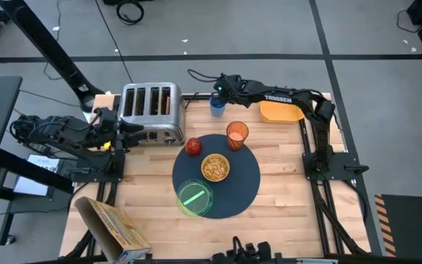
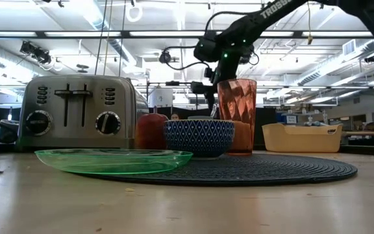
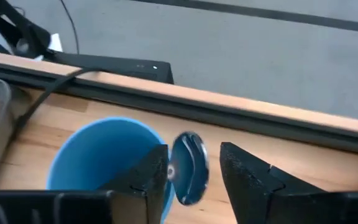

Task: Arrange a breakfast setting
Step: Put the violet spoon from the cup to the right side of the yellow bowl on the placemat

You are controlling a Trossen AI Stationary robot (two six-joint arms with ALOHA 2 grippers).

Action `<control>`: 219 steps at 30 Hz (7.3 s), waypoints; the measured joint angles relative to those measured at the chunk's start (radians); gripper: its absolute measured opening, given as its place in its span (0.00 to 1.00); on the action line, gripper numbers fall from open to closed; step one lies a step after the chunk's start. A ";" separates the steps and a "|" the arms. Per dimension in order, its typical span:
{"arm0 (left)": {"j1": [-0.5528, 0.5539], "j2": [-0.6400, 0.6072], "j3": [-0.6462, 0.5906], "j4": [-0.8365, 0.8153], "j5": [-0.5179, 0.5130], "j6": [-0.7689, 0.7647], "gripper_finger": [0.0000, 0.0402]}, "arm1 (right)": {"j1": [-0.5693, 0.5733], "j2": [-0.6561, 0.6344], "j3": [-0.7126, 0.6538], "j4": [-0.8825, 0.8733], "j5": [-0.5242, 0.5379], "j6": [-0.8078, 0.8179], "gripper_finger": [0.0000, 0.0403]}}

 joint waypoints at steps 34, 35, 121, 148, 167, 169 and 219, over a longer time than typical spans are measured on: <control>0.000 0.000 0.000 0.004 -0.001 0.010 0.40 | 0.036 0.001 -0.002 0.059 0.070 -0.168 0.08; 0.000 0.000 0.000 0.004 -0.001 0.010 0.40 | 0.039 0.000 -0.002 0.062 0.078 -0.179 0.07; -0.096 0.106 0.000 0.267 0.059 0.085 0.40 | 0.385 -0.755 -1.223 0.885 -0.989 -0.306 0.04; -0.091 0.177 0.000 0.383 0.030 0.062 0.40 | 0.289 -0.515 -1.278 1.113 -0.984 -0.480 0.20; -0.091 0.176 0.000 0.384 0.030 0.146 0.40 | 0.776 -0.746 -1.006 0.410 -0.339 0.285 0.22; -0.091 0.176 0.000 0.384 0.030 0.165 0.40 | 0.819 -0.692 -0.948 0.365 -0.320 0.511 0.23; -0.091 0.030 0.001 0.167 0.139 0.274 0.40 | 0.697 -0.162 -0.547 0.037 -0.414 1.005 0.13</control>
